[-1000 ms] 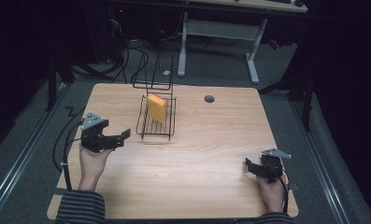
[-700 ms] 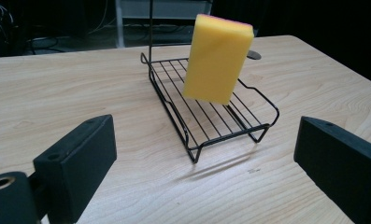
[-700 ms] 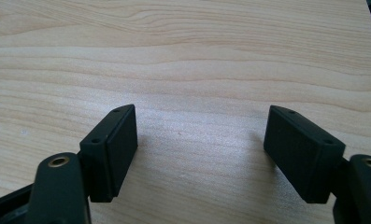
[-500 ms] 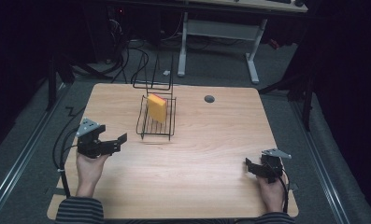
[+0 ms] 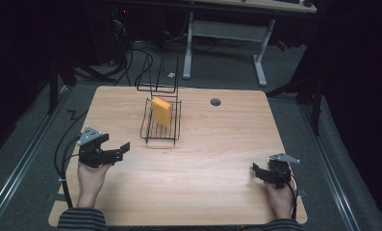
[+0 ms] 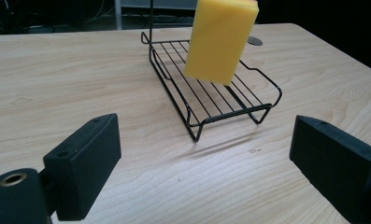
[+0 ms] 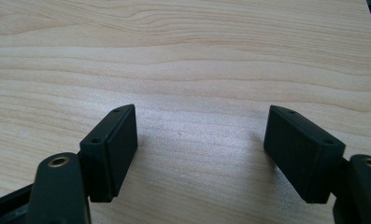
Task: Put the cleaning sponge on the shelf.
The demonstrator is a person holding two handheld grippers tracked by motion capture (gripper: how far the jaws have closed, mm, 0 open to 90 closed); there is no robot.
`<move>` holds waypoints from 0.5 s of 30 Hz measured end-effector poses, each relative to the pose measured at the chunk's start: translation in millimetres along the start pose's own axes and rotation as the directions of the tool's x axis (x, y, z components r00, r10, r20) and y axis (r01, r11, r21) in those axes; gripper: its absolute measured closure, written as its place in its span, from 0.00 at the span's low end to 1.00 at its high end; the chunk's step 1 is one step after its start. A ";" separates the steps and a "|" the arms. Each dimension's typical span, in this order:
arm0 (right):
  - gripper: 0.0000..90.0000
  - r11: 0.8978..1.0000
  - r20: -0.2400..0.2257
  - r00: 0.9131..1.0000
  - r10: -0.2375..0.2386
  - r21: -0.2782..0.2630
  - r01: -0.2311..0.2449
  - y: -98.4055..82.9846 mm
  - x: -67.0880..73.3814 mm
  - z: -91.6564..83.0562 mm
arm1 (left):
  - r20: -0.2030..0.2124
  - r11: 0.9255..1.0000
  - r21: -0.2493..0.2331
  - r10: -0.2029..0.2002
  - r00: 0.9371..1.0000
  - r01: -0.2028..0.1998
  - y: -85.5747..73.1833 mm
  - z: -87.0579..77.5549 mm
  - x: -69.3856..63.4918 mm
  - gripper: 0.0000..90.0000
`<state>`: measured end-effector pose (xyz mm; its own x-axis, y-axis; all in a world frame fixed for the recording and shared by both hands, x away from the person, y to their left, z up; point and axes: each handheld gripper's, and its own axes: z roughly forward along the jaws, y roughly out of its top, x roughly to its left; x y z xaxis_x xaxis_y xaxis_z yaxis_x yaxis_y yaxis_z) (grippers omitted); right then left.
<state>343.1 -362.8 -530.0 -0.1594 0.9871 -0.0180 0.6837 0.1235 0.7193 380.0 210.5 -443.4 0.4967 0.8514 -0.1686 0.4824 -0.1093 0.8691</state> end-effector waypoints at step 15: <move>0.29 1.000 0.000 1.000 -0.001 0.000 0.001 0.0 -0.1 0.0 | -0.004 0.999 0.022 -0.027 1.000 0.027 -15.2 1.8 4.0 0.11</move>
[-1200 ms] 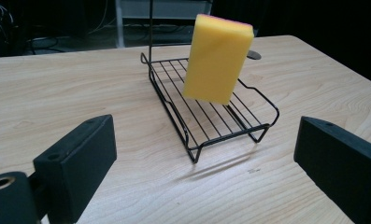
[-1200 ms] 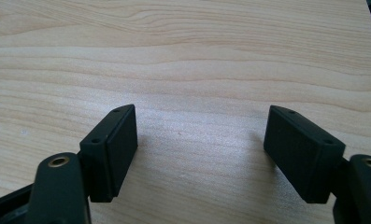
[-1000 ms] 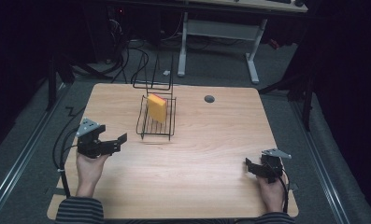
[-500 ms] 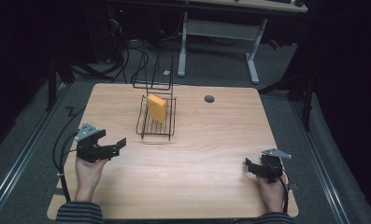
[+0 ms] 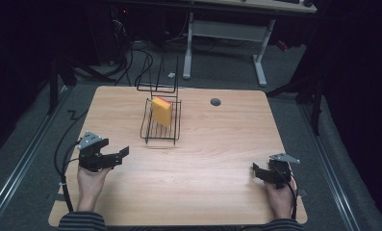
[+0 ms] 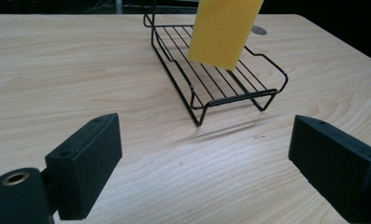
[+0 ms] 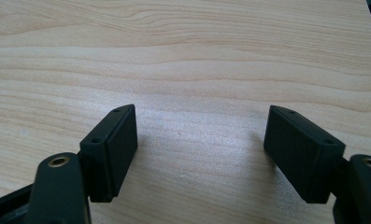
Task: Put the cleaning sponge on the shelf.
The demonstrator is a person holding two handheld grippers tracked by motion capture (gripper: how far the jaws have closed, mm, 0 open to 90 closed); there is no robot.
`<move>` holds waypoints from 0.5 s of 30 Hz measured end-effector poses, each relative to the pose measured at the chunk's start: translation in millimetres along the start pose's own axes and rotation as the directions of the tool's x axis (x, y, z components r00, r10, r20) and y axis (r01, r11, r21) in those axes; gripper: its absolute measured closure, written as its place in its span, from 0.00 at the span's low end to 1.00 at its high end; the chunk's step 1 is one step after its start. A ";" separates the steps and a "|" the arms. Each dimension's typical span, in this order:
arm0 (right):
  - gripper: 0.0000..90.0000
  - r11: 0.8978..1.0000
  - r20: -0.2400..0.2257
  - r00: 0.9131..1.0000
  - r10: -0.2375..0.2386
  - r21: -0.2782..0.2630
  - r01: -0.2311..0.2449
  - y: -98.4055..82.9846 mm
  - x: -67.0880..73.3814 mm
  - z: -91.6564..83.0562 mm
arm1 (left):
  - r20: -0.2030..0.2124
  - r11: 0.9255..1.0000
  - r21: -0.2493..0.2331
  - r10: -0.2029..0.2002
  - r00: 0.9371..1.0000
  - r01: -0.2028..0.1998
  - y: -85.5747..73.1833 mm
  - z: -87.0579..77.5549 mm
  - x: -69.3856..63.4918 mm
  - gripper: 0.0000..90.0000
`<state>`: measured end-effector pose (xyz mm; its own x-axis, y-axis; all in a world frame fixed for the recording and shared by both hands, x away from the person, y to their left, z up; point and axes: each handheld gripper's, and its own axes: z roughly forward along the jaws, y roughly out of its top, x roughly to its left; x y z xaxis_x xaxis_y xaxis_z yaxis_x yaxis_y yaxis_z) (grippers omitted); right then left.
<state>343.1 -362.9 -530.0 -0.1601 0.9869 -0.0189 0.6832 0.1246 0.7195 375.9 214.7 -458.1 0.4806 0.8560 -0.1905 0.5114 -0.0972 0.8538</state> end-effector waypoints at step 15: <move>0.29 1.000 -0.001 1.000 0.000 -0.002 0.000 0.0 0.0 0.1 | -0.008 1.000 0.026 -0.016 1.000 0.016 -10.6 5.8 4.3 0.13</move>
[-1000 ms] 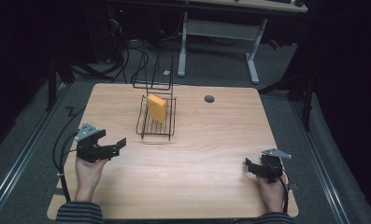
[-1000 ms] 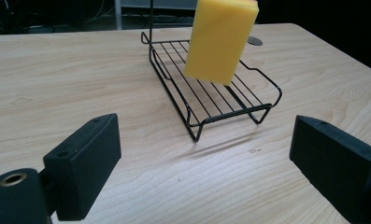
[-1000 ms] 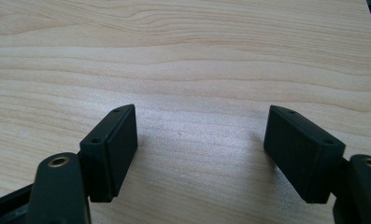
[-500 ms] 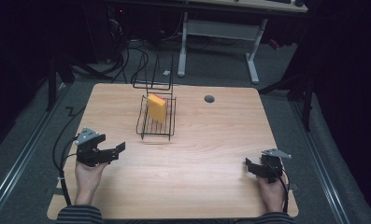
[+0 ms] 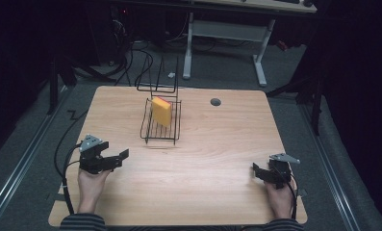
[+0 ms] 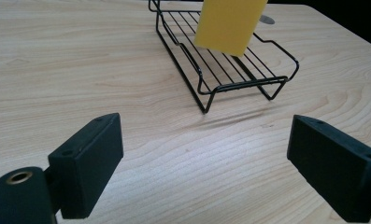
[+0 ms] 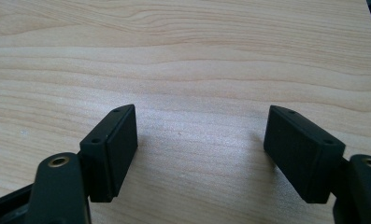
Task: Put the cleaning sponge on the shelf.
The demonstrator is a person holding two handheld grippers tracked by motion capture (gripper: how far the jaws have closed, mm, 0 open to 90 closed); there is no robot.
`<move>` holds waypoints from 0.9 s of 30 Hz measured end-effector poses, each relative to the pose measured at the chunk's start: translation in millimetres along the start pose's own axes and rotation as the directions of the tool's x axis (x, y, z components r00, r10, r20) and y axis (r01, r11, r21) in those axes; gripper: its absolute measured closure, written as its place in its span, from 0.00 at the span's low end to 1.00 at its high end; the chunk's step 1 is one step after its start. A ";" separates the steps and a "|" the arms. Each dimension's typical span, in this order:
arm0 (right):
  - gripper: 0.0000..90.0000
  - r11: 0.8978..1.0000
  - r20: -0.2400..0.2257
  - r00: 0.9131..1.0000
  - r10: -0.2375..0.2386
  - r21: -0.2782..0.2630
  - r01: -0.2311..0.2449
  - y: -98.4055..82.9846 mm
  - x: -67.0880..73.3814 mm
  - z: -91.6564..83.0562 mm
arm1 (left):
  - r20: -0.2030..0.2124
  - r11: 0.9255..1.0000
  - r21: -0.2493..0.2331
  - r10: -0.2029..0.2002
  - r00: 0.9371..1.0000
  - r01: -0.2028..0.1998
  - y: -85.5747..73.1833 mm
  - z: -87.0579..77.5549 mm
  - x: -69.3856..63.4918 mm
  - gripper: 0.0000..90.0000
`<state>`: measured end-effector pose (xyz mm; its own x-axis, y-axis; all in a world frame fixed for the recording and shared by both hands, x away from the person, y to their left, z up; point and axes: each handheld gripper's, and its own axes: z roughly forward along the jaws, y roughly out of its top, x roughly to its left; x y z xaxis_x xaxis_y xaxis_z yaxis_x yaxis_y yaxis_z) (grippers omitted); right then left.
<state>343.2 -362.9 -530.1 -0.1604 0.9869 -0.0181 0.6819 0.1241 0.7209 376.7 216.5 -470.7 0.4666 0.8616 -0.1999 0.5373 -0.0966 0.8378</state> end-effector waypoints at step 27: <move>0.29 1.000 0.001 1.000 0.000 0.001 0.000 0.0 0.0 0.0 | -0.023 0.997 0.075 -0.027 0.999 0.029 -13.8 28.7 10.1 0.16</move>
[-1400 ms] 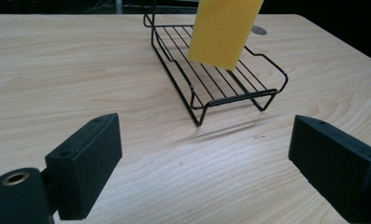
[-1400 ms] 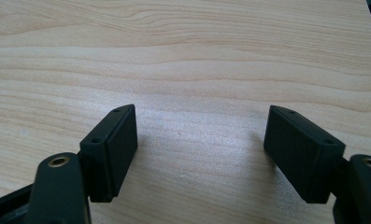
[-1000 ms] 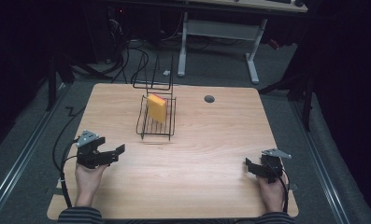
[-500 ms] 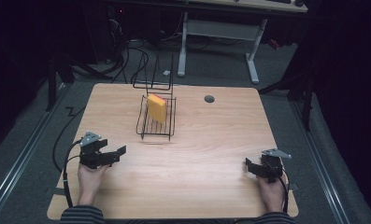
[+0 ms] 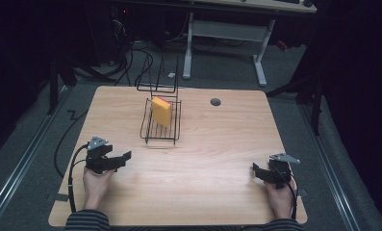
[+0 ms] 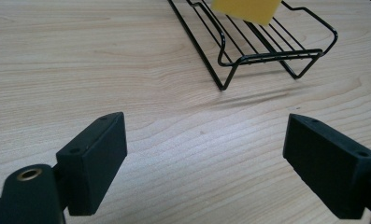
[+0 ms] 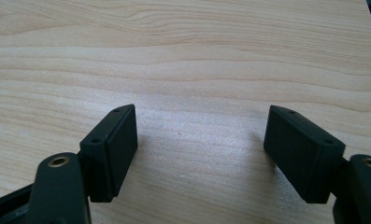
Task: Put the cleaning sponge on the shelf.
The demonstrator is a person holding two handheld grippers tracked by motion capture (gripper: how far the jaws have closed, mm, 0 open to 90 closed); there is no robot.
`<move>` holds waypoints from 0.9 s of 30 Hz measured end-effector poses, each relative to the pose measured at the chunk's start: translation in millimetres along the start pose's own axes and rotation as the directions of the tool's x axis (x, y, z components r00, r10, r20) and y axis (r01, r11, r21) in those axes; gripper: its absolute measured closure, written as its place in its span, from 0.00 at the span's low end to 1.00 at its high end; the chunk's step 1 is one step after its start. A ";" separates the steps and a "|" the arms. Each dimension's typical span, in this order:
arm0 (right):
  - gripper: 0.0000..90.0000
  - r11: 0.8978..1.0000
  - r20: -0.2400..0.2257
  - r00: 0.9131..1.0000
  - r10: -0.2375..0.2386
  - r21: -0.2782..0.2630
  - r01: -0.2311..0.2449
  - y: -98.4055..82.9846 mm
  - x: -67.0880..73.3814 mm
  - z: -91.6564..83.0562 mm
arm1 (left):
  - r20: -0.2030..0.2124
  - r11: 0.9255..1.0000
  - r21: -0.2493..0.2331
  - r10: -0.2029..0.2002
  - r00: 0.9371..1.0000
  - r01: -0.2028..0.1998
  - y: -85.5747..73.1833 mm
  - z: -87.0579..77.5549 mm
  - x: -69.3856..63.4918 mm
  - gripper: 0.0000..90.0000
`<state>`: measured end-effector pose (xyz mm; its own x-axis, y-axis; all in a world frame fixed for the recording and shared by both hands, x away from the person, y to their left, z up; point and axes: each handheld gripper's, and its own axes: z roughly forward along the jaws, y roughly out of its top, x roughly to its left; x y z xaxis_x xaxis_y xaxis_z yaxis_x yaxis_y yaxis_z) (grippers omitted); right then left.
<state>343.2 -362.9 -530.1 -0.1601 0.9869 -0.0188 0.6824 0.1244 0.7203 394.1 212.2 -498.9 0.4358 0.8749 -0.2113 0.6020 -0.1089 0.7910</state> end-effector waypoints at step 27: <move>0.29 1.000 -0.001 1.000 0.000 -0.002 0.000 -0.1 0.0 0.1 | -0.082 0.999 0.037 0.006 0.997 -0.003 -3.5 20.4 9.3 0.17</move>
<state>343.2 -362.9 -530.2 -0.1607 0.9868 -0.0182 0.6811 0.1242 0.7216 409.6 211.1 -515.4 0.3830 0.9101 -0.1582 0.6248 -0.1291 0.7700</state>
